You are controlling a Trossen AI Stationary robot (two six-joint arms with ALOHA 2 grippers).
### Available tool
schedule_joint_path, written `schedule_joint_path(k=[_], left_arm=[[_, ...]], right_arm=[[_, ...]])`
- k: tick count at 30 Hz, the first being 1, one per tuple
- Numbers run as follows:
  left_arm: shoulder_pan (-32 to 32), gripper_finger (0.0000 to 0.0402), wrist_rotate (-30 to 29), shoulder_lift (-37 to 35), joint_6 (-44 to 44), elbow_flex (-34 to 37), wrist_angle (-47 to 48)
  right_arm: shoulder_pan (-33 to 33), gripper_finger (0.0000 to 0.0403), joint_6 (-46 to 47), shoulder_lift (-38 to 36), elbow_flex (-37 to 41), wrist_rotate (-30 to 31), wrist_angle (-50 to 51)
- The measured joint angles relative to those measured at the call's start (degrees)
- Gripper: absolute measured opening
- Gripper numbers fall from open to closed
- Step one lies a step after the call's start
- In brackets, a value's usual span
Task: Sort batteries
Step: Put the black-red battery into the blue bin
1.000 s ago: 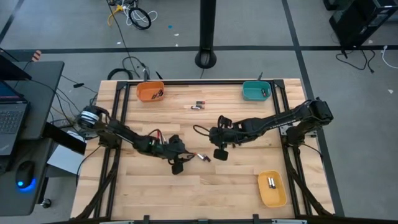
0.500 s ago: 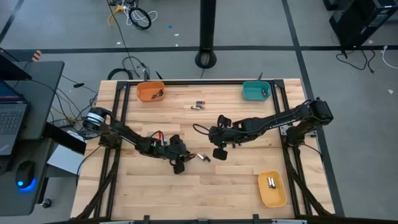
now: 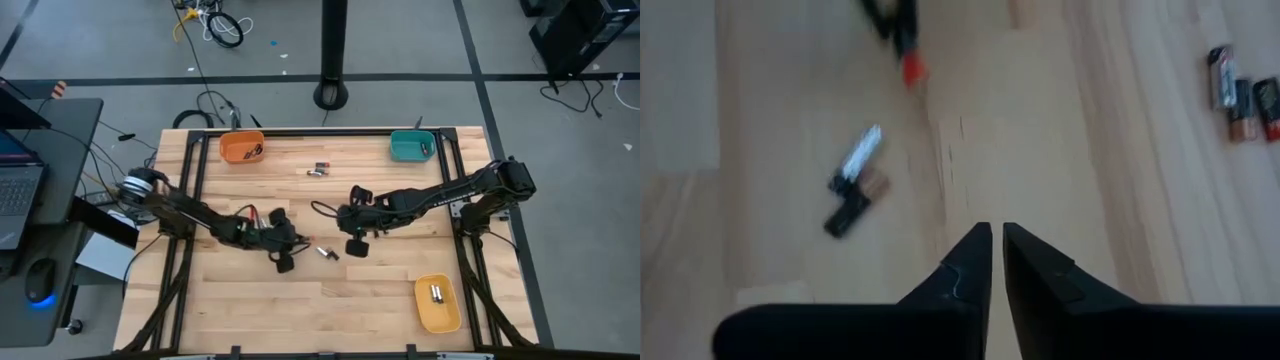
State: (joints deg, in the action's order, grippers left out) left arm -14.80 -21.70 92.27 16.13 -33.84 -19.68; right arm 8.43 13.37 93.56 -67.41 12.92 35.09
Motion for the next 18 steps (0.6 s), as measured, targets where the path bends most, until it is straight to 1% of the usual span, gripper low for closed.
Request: schedule_joint_path(k=[2,4,7,11,14,16,18], left_arm=[[0.5,0.0049,-0.6,-3.3,-1.3,0.4,1.3],[1.0,0.0049,-0.6,-6.5,-2.8,0.9,1.6],[1.3,0.0049,-0.3,-10.5,-5.9,1.9,-0.5],[1.4,0.0049,2.5,-13.7,-9.0,4.0,-4.8],[1.4,0.0049,3.5,-15.2,-9.7,5.0,-5.3],[1.4,0.0049,4.8,-15.1,-10.6,5.0,-6.1],[1.5,0.0049,6.8,-15.0,-12.4,5.0,-9.7]], right_arm=[[0.0,0.0035,-0.6,0.0,0.1,-0.1,0.3],[0.0,0.0029,-1.5,-0.1,1.2,-0.2,-2.9],[0.0,0.0019,-2.0,-0.1,3.9,-1.7,-10.4],[0.1,0.0016,-2.0,-0.1,7.5,-3.0,-22.9],[0.4,0.0032,-1.7,0.0,7.9,-3.1,-28.2],[0.6,0.0053,-2.1,0.0,7.8,-3.1,-31.0],[1.2,0.0080,-3.1,0.0,7.8,-3.1,-33.9]])
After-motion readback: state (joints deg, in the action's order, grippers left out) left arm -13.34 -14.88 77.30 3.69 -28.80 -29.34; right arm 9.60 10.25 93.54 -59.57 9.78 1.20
